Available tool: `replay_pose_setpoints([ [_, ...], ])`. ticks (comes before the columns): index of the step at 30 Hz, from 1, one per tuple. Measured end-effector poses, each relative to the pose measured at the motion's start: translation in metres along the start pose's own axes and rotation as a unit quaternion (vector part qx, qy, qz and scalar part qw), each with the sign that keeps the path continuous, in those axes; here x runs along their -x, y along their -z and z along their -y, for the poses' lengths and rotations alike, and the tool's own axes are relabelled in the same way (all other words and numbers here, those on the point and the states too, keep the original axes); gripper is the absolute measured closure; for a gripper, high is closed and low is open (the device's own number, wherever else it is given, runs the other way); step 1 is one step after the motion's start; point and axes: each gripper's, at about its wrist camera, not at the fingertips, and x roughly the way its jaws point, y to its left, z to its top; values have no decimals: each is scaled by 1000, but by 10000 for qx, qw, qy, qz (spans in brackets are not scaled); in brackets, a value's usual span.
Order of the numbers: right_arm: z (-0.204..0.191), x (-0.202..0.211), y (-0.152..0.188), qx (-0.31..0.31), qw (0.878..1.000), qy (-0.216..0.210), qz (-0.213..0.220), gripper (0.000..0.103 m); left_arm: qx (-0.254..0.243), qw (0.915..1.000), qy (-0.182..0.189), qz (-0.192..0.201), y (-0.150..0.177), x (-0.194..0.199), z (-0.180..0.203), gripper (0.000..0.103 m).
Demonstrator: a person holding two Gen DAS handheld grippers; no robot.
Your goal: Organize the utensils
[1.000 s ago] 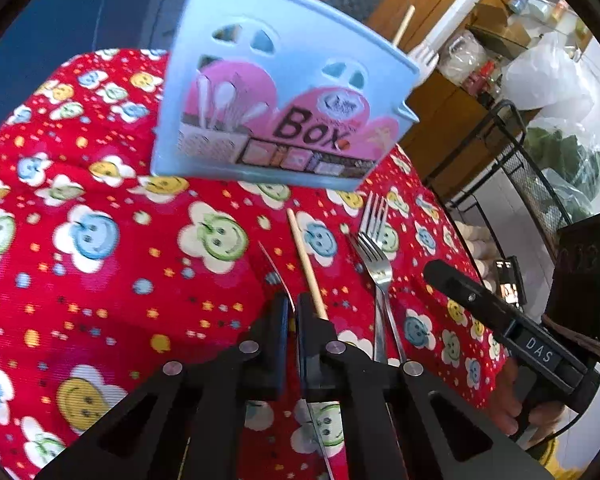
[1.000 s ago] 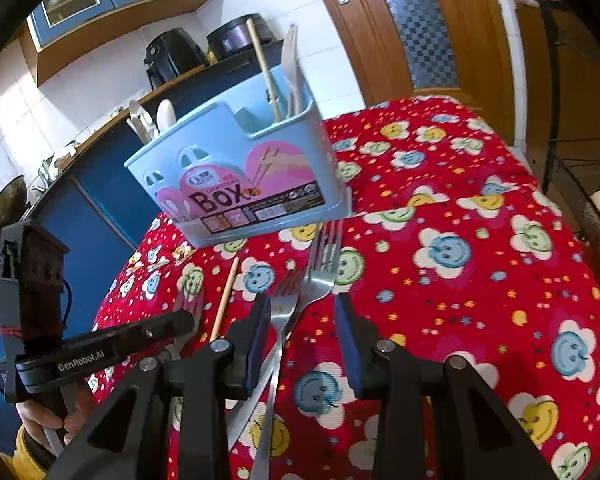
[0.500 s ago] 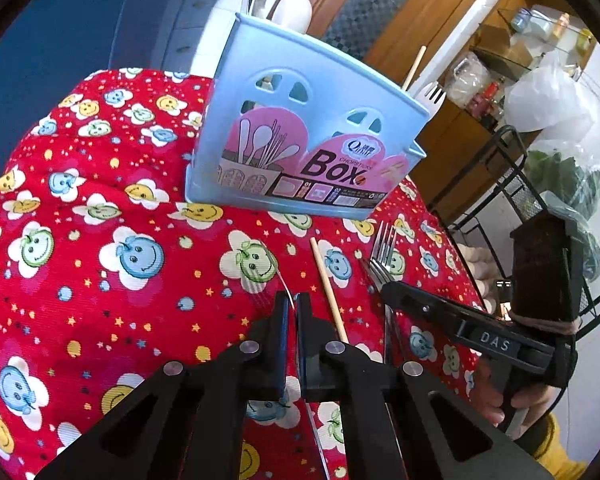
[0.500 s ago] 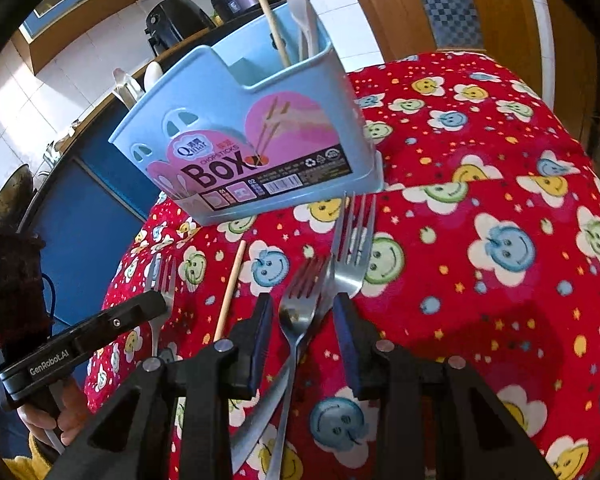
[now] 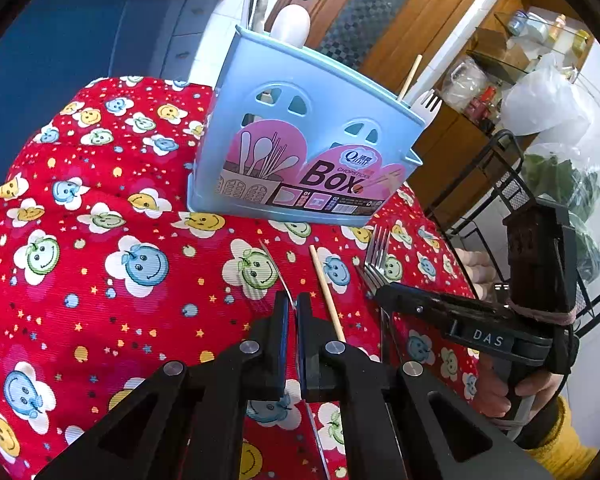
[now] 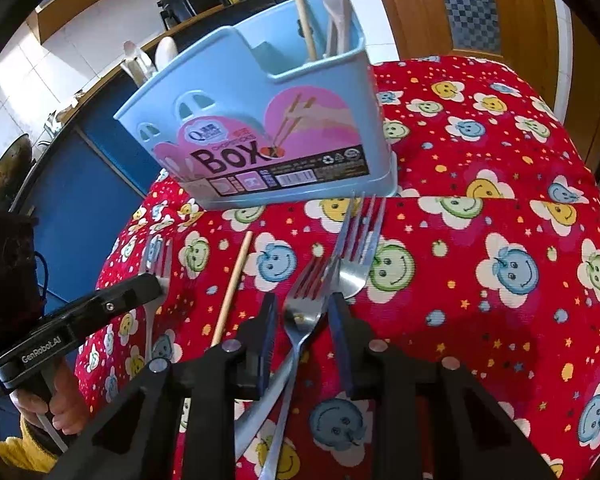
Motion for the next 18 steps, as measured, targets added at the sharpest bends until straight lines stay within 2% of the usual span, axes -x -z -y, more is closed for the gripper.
replay_pose_setpoints([
  [9,-6,-14,-8,40,9996,-132,-238,80,21,10000,23,26,1,2,0,100],
  [13,-2,-24,-12,-137,9988,-141,-454,90,18,10000,42,32,0,2,0,100],
  [18,9,-28,-18,-546,9957,-295,-692,93,-29,10000,47,69,-1,5,1,100],
])
